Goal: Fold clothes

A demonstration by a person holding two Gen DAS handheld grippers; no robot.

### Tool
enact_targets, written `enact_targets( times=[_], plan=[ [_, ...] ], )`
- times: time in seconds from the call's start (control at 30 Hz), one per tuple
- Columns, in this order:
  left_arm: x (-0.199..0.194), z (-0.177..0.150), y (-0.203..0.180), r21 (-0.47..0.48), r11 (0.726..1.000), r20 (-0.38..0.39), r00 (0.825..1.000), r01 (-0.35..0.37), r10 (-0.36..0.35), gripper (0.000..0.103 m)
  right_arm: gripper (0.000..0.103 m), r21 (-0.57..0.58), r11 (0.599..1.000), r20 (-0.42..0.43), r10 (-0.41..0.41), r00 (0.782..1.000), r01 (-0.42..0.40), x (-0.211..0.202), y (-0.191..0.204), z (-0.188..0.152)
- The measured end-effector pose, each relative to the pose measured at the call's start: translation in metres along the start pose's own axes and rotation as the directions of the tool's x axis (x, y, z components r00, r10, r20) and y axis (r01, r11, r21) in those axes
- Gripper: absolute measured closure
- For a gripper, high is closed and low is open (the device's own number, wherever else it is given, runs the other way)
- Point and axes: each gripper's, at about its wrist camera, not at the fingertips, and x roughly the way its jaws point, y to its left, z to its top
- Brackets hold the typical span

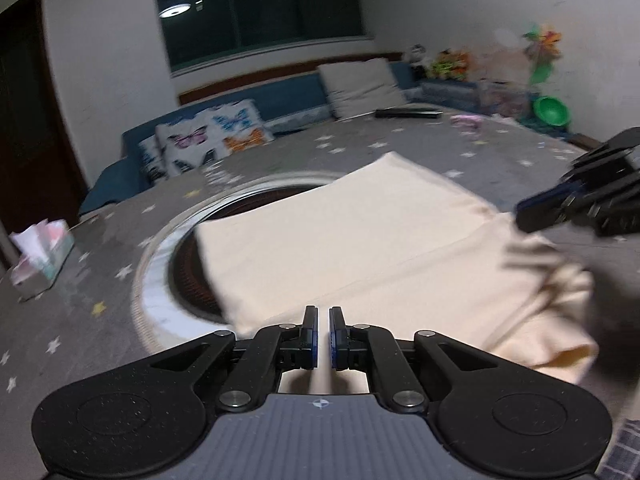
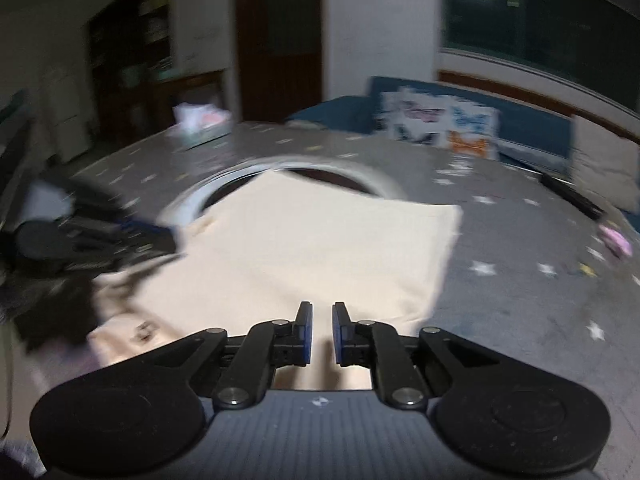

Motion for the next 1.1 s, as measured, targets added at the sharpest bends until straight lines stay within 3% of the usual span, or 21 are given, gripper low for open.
enact_targets(
  times=[0.17, 0.33, 0.5, 0.57, 0.63, 0.73, 0.8, 0.97, 1.0, 1.03, 1.1],
  plan=[
    [-0.002, -0.006, -0.018, 0.076, 0.996, -0.016, 0.999, 0.037, -0.036, 0.095, 0.093, -0.112, 0.994, -0.081, -0.001, 0.997, -0.008, 0.012, 0.018, -0.016],
    [-0.014, -0.015, -0.018, 0.116, 0.993, -0.026, 0.999, 0.038, -0.035, 0.095, 0.093, -0.115, 0.993, -0.046, -0.007, 0.999, 0.002, -0.003, 0.014, -0.016],
    [-0.040, -0.028, -0.012, 0.168, 0.986, -0.041, 0.999, 0.006, 0.001, 0.092, 0.092, -0.117, 0.993, -0.069, 0.006, 0.998, -0.015, 0.005, 0.010, -0.023],
    [-0.051, -0.036, -0.013, 0.207, 0.978, -0.047, 0.999, 0.001, 0.009, 0.084, 0.092, -0.109, 0.994, -0.065, 0.018, 0.998, -0.025, 0.001, 0.008, -0.022],
    [-0.061, -0.044, -0.019, 0.259, 0.966, -0.039, 0.999, -0.003, 0.014, 0.063, 0.092, -0.090, 0.995, -0.067, 0.030, 0.997, -0.036, -0.004, 0.005, -0.021],
    [-0.068, -0.052, -0.034, 0.342, 0.940, -0.018, 1.000, -0.001, 0.008, 0.059, 0.089, -0.115, 0.993, -0.072, 0.028, 0.997, -0.036, -0.012, 0.008, -0.022],
    [-0.065, -0.056, -0.046, 0.389, 0.921, 0.002, 1.000, -0.004, 0.004, 0.057, 0.081, -0.149, 0.988, -0.076, 0.029, 0.997, -0.040, -0.019, 0.013, -0.023],
    [-0.048, -0.057, -0.063, 0.429, 0.903, 0.037, 0.999, 0.004, -0.022, 0.058, 0.063, -0.253, 0.966, -0.088, 0.038, 0.995, -0.059, -0.032, 0.028, -0.027],
    [-0.045, -0.055, -0.063, 0.420, 0.907, 0.035, 0.999, 0.008, -0.026, 0.071, 0.052, -0.270, 0.961, -0.090, 0.037, 0.995, -0.061, -0.034, 0.030, -0.028],
    [-0.042, -0.052, -0.062, 0.405, 0.914, 0.033, 0.999, 0.015, -0.031, 0.086, 0.049, -0.291, 0.955, -0.091, 0.038, 0.995, -0.063, -0.035, 0.032, -0.029],
    [-0.038, -0.044, -0.057, 0.367, 0.930, 0.029, 0.999, 0.030, -0.044, 0.091, 0.047, -0.343, 0.937, -0.090, 0.040, 0.995, -0.068, -0.037, 0.038, -0.032]
  ],
)
